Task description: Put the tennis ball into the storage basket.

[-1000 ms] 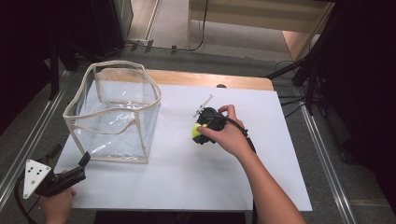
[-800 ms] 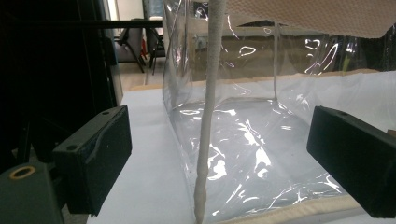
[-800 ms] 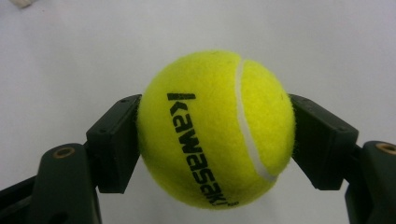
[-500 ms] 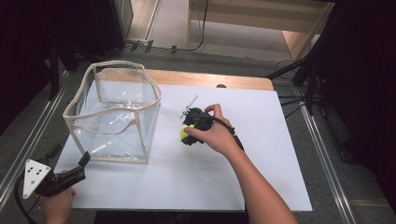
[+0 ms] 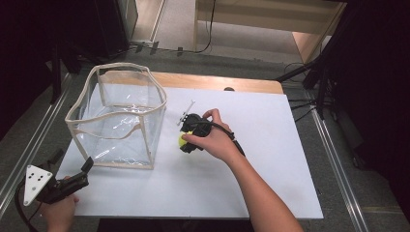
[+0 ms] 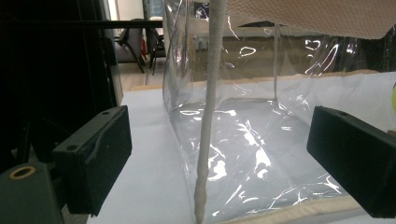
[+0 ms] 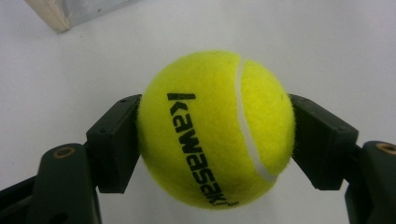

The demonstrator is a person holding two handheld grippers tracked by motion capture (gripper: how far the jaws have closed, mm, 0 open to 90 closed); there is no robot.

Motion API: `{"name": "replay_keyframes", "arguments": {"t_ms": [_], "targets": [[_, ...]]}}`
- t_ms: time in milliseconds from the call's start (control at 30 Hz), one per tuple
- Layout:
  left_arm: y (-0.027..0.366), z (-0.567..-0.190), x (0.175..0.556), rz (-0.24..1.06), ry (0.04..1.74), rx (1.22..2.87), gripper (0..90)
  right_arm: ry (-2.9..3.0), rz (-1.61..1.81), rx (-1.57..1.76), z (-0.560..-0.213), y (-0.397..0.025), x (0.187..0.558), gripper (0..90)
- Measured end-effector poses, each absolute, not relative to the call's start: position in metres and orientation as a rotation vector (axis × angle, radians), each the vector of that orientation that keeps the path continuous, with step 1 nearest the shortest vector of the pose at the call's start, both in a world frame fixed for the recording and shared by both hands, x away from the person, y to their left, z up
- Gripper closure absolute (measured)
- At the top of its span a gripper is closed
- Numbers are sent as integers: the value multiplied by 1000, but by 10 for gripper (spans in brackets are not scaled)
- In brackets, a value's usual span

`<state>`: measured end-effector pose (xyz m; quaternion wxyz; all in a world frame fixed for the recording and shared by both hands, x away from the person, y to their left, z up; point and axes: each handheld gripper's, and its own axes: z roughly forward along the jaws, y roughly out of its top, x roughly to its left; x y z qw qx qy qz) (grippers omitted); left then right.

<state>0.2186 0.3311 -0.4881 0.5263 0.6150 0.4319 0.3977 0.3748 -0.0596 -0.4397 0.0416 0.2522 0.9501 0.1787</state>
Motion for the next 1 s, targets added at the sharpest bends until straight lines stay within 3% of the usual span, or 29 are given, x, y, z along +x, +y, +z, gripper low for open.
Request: {"name": "replay_keyframes", "arguments": {"t_ms": [1000], "targets": [[331,-488,219,951,1034,1463,69,2931,605,680,-411,-41,372,235]]}}
